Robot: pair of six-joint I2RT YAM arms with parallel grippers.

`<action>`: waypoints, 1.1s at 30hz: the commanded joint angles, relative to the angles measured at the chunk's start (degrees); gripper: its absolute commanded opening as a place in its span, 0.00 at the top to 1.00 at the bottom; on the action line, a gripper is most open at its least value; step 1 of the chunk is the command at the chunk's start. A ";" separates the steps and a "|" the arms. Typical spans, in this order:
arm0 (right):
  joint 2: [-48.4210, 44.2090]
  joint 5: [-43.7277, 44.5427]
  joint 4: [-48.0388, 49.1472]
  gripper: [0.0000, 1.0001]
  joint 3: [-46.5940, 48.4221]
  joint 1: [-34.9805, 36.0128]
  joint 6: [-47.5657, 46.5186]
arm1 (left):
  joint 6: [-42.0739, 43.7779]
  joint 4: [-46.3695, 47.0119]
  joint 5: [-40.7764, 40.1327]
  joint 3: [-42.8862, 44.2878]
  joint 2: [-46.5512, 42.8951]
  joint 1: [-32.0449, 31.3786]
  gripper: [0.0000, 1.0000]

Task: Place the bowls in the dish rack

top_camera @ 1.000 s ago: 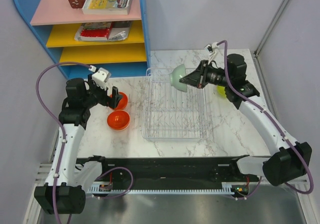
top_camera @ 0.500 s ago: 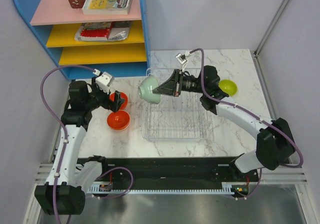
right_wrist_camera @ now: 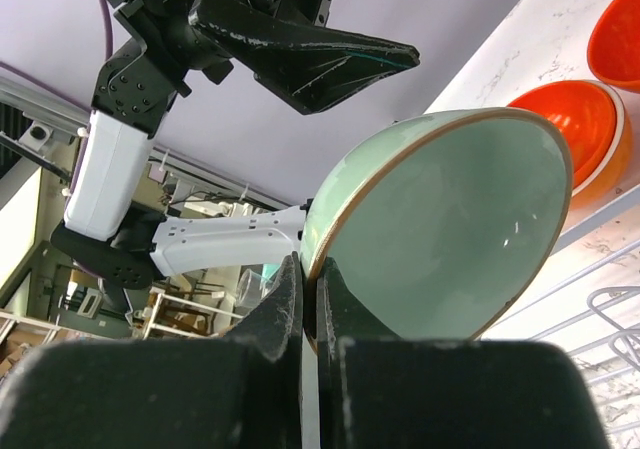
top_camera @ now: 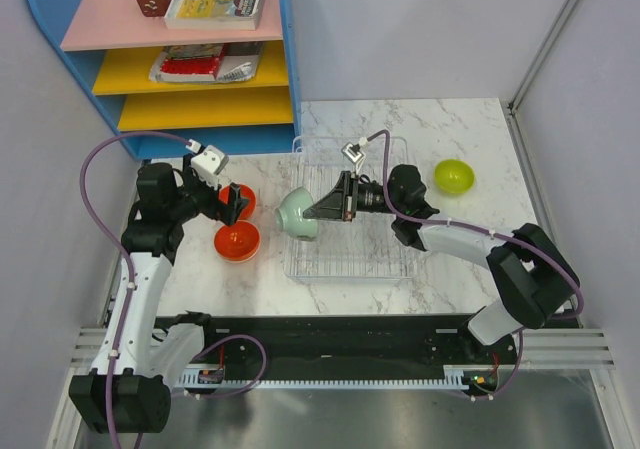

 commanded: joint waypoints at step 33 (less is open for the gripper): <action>4.90 8.78 18.04 1.00 -10.24 -4.89 7.25 | 5.46 1.48 -0.02 -2.18 0.33 -0.12 0.00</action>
